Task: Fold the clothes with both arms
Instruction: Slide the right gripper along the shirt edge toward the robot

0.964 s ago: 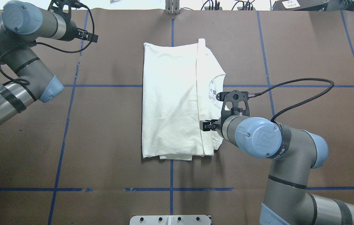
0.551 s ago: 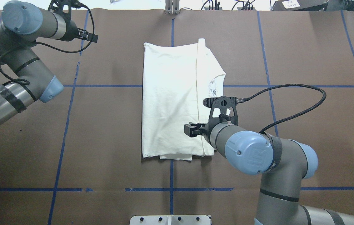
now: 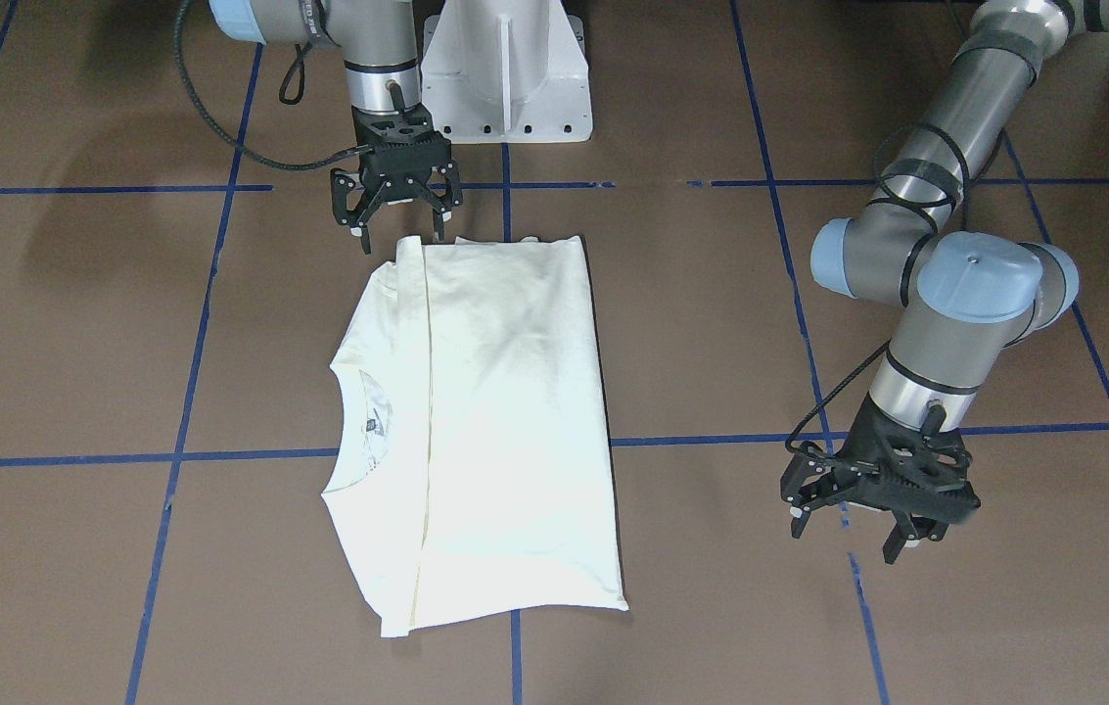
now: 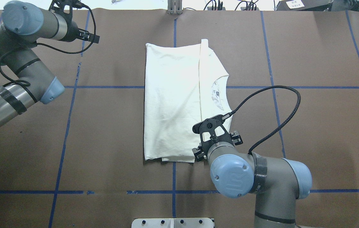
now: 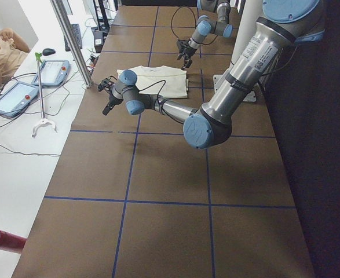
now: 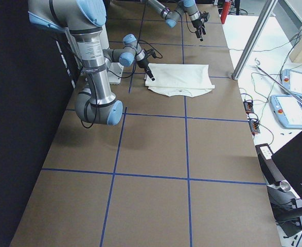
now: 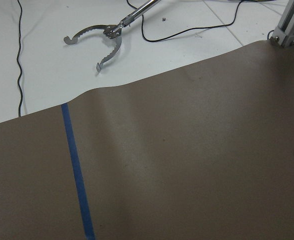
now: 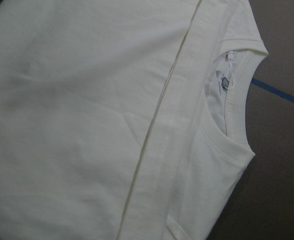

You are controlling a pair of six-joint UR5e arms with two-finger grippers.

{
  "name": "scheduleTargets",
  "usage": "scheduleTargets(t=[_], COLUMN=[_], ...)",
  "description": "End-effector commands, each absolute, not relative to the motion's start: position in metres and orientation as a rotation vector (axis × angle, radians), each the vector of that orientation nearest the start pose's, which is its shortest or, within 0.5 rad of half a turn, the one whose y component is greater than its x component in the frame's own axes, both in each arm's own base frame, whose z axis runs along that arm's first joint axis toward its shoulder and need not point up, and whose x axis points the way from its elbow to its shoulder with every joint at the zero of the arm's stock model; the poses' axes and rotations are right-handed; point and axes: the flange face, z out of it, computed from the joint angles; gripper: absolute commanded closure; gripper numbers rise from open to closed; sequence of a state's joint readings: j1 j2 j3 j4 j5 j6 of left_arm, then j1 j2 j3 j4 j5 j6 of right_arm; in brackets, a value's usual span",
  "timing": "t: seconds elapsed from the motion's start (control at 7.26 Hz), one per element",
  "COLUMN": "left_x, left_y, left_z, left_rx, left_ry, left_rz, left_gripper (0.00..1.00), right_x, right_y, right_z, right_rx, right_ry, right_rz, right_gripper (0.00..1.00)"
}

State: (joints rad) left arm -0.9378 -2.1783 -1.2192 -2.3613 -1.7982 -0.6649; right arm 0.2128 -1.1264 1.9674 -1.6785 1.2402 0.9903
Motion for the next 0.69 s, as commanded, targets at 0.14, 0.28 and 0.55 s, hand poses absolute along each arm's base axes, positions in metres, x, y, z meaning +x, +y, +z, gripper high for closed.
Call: scheduleTargets(t=[0.14,0.28,0.55], left_x=[0.358,0.359,0.359], left_y=[-0.675,-0.675,-0.674], left_z=[0.376,0.376,0.377], left_rx=[0.703,0.703,0.701], left_ry=[0.791,0.793,0.791], left_rz=[0.091,0.092,0.092], left_gripper=[0.0,0.0,0.0], right_x=[-0.554,-0.558,-0.565], right_y=[-0.249,-0.249,-0.251], right_z=[0.262,0.266,0.273], right_rx=[0.578,0.583,0.603], right_ry=[-0.458,-0.444,-0.409], right_rz=[-0.347,-0.348,-0.394], right_gripper=[0.2,0.23,0.29])
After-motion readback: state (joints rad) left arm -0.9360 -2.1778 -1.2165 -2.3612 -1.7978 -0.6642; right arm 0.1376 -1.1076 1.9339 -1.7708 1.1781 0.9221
